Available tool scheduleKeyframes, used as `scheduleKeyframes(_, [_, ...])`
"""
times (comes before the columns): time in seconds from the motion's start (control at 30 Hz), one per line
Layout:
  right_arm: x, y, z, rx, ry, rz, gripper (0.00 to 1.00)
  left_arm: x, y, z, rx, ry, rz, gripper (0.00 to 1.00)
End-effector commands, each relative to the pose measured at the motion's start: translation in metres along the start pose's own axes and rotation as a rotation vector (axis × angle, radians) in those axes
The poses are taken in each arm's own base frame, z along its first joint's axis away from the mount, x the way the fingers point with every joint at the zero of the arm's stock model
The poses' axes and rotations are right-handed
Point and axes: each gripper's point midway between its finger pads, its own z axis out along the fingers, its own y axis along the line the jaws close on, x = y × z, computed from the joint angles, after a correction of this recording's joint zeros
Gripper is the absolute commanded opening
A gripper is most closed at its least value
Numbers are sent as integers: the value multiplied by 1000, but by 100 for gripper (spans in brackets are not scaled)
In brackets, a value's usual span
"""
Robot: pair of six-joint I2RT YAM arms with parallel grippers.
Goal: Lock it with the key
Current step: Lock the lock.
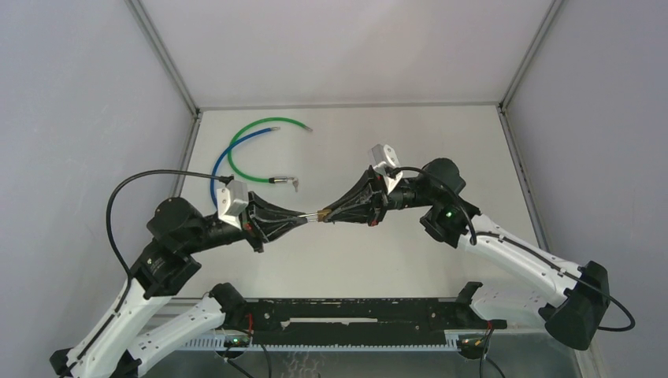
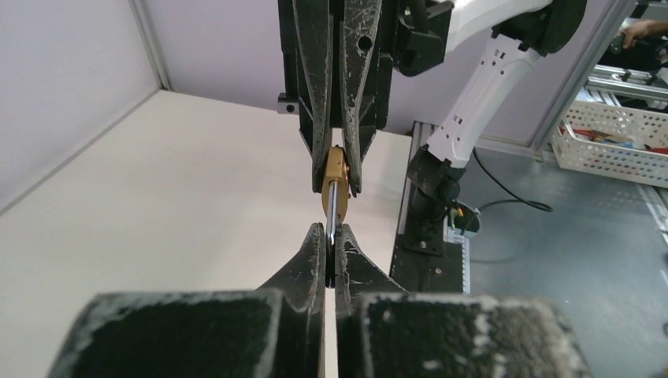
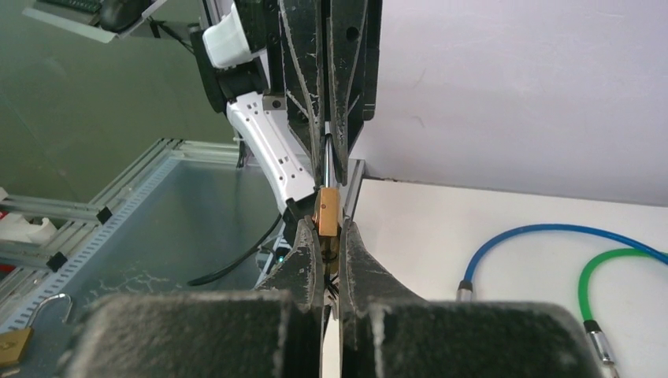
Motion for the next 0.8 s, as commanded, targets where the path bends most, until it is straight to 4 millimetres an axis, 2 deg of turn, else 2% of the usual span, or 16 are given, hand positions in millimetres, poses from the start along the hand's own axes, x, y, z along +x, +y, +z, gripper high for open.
scheduleKeyframes(0.0, [-21, 10, 18, -16, -93, -25, 0, -3, 7, 16, -4, -61, 20, 0])
scheduleKeyframes(0.27, [-25, 2, 25, 40, -132, 0, 0, 32, -1, 30, 71, -18, -60, 0])
scheduleKeyframes(0.47, [-17, -4, 24, 81, -93, 8, 0, 31, -3, 38, 103, -48, -62, 0])
scheduleKeyframes(0.6, [-16, 2, 10, 81, -40, -34, 0, 31, 1, 31, 62, -26, -27, 0])
scheduleKeyframes(0.63, [-14, 2, 6, 87, -19, -36, 5, 28, 4, 27, 39, -30, -12, 0])
scheduleKeyframes(0.73, [-6, 2, -8, 112, 46, -44, 58, 21, 11, 19, -23, -32, 33, 0])
scheduleKeyframes(0.77, [-4, 2, -12, 126, 64, -51, 71, 18, 15, 17, -45, -35, 56, 0])
